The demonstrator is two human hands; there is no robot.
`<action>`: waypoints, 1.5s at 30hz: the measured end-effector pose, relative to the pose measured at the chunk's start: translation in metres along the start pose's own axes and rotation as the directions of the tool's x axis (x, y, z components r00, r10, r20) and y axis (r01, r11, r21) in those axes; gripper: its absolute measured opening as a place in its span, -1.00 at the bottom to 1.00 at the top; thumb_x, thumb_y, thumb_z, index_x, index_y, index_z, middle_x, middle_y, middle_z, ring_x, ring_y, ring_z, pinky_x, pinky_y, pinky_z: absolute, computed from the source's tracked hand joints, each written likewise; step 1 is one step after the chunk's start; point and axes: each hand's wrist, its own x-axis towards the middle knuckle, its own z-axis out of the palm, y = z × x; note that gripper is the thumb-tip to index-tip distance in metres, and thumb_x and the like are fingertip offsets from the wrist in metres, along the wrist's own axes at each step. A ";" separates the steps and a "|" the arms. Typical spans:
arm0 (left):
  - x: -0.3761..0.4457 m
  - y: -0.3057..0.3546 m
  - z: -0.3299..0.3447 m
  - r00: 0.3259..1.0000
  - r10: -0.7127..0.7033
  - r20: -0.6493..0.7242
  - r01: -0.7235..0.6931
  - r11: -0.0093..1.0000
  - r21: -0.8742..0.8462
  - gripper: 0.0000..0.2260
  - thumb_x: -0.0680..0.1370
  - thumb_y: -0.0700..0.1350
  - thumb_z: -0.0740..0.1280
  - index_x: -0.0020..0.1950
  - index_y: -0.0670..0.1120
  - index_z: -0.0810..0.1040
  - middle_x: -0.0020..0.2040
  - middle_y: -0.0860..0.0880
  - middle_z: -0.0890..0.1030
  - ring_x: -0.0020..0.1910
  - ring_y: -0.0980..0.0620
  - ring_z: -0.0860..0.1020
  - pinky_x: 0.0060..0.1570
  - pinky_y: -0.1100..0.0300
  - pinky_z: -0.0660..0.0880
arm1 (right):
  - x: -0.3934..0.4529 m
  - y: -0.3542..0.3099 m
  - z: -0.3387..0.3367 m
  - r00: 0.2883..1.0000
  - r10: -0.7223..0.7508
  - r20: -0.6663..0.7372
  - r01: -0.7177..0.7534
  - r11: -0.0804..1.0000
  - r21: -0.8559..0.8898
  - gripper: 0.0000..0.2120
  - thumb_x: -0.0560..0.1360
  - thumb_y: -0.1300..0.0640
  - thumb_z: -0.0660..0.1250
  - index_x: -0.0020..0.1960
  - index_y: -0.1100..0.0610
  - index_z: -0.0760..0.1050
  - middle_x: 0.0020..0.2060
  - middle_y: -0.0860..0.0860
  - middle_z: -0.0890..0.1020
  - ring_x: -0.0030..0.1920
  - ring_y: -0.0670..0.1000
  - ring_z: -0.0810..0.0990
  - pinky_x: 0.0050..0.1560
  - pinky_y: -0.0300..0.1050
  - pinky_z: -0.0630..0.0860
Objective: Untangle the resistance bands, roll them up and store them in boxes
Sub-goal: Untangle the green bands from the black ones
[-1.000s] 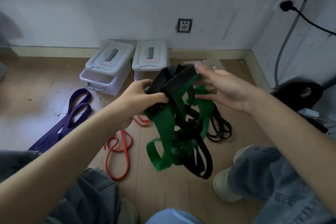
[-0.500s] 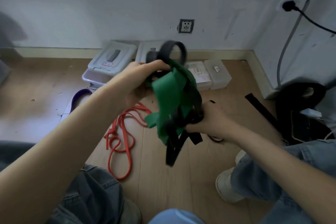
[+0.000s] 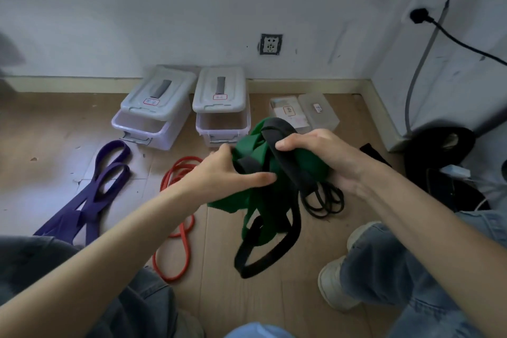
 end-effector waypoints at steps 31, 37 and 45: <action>0.001 0.016 -0.043 0.995 -0.080 -0.058 0.064 0.970 -0.233 -0.87 0.42 -0.27 0.28 -0.30 -0.16 0.58 -0.46 -0.05 0.59 -0.51 0.10 0.56 -0.50 0.33 0.47 | -0.011 0.012 0.038 0.856 -0.516 0.044 0.408 0.619 -0.671 -0.74 0.48 -0.09 0.32 -0.11 0.11 0.45 -0.21 -0.02 0.56 -0.22 -0.05 0.54 -0.19 -0.14 0.53; -0.003 0.024 -0.039 0.999 0.025 -0.038 -0.026 0.999 -0.020 -0.84 0.33 -0.15 0.35 -0.11 -0.06 0.59 -0.32 -0.01 0.62 -0.30 0.03 0.61 -0.29 0.20 0.58 | 0.003 0.017 0.032 0.910 -0.364 -0.197 0.259 0.872 -0.416 -0.63 0.35 0.08 0.49 -0.15 -0.01 0.26 -0.14 0.08 0.58 -0.21 0.08 0.64 -0.30 0.03 0.62; 0.022 -0.013 -0.050 0.956 0.226 -0.187 -0.030 0.710 0.704 -0.82 0.51 -0.08 0.33 0.09 -0.06 0.50 -0.01 -0.05 0.56 -0.08 -0.05 0.49 -0.11 0.09 0.46 | 0.006 -0.014 -0.013 0.853 -0.265 -0.450 0.219 0.964 -0.154 -0.85 0.40 0.24 0.36 -0.20 0.08 0.39 -0.27 0.09 0.56 -0.33 0.00 0.54 -0.40 -0.16 0.43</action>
